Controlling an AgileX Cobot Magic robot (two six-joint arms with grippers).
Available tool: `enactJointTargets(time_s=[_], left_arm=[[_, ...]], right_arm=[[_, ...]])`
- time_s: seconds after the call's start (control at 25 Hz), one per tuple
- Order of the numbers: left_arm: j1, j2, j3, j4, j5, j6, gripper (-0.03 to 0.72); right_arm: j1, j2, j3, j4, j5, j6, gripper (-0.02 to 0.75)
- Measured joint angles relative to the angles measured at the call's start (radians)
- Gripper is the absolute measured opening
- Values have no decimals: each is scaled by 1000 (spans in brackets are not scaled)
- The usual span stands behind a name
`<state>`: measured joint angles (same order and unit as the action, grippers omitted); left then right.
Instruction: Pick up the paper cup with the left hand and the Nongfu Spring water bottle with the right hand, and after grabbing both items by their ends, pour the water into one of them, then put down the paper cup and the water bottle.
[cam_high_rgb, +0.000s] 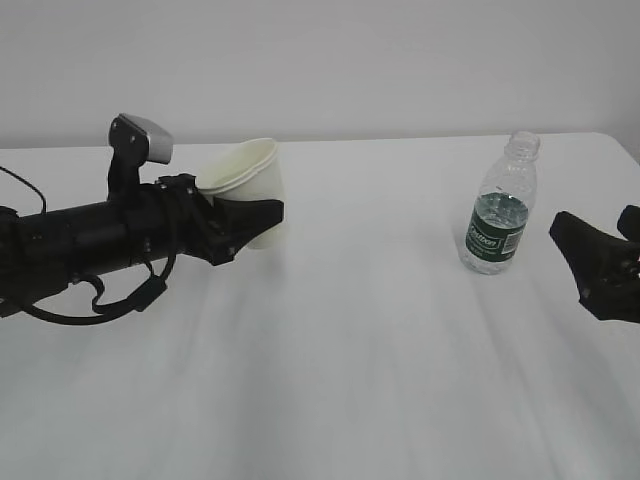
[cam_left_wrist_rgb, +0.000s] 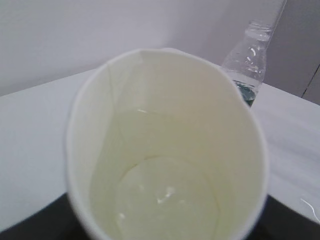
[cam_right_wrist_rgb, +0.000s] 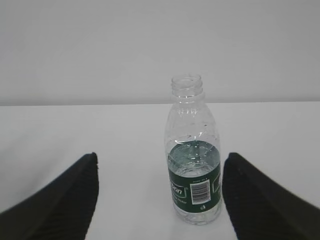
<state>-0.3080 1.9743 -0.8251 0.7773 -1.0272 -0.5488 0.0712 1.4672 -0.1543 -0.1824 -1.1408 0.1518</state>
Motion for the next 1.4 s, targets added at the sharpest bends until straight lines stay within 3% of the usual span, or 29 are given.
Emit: enactJointTargets(time_s=[0.32,0.36,0.68,1.04,1.4], left_arm=[[78,0,42,4,-26,5,429],[119,-1,48,1,-31,7,429],[169,-1,144,-14,-81,75,421],[249,-25,298,-183,-90,202,420],[248,-129,369,-312,-91,348,419]], right_arm=[[0,0,0,-2,0,0,587],[0,0,0,-2,0,0,587],[0,0,0,-2,0,0,587],[0,0,0,-2,0,0,586],[0,0,0,-6,3,0,587]])
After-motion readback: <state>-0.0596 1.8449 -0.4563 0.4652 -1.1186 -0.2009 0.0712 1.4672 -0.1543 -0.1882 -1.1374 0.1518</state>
